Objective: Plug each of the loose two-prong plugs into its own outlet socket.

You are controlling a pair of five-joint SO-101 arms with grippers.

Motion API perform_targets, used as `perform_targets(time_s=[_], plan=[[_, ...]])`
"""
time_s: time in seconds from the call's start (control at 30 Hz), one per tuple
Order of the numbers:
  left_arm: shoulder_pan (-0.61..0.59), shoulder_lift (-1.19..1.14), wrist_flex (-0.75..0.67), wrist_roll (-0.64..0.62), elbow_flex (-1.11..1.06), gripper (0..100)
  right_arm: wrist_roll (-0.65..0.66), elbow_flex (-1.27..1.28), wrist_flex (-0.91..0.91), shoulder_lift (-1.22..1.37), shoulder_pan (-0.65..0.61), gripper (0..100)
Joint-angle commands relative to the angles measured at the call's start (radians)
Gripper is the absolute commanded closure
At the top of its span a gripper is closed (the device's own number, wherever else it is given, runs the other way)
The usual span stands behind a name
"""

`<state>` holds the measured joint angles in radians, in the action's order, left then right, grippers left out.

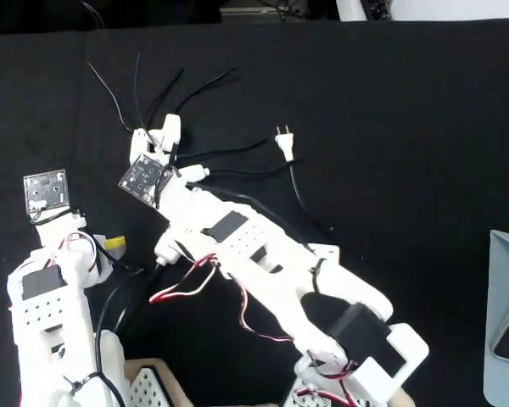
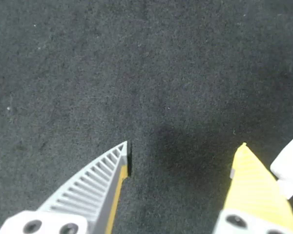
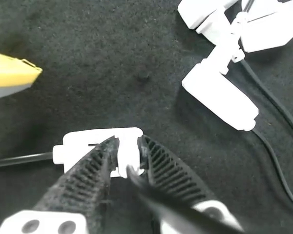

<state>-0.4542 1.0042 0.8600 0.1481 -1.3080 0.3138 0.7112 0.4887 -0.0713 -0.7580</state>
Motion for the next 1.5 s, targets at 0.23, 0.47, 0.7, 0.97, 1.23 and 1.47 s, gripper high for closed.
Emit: perform_targets(time_s=[0.23, 0.47, 0.7, 0.97, 1.23, 1.47], plan=[[-0.005, 0.017, -0.02, -0.006, -0.013, 67, -0.005, -0.042, 0.005, 0.114, -0.008, 98.7], [-0.005, 0.017, -0.02, -0.006, -0.013, 67, -0.005, -0.047, 0.002, 0.131, 0.006, 98.7], [-0.005, 0.017, -0.02, -0.006, -0.013, 67, -0.031, -0.199, 0.0, 0.131, 0.14, 98.7], [-0.005, 0.017, -0.02, -0.006, -0.013, 67, -0.262, -0.325, -0.015, 0.139, 0.255, 98.4], [-0.005, 0.017, -0.02, -0.006, -0.013, 67, -0.344, -0.306, -0.051, 0.133, 0.325, 84.5], [-0.005, 0.017, -0.02, -0.006, -0.013, 67, -0.344, -0.36, 0.264, -0.058, 0.353, 78.7]])
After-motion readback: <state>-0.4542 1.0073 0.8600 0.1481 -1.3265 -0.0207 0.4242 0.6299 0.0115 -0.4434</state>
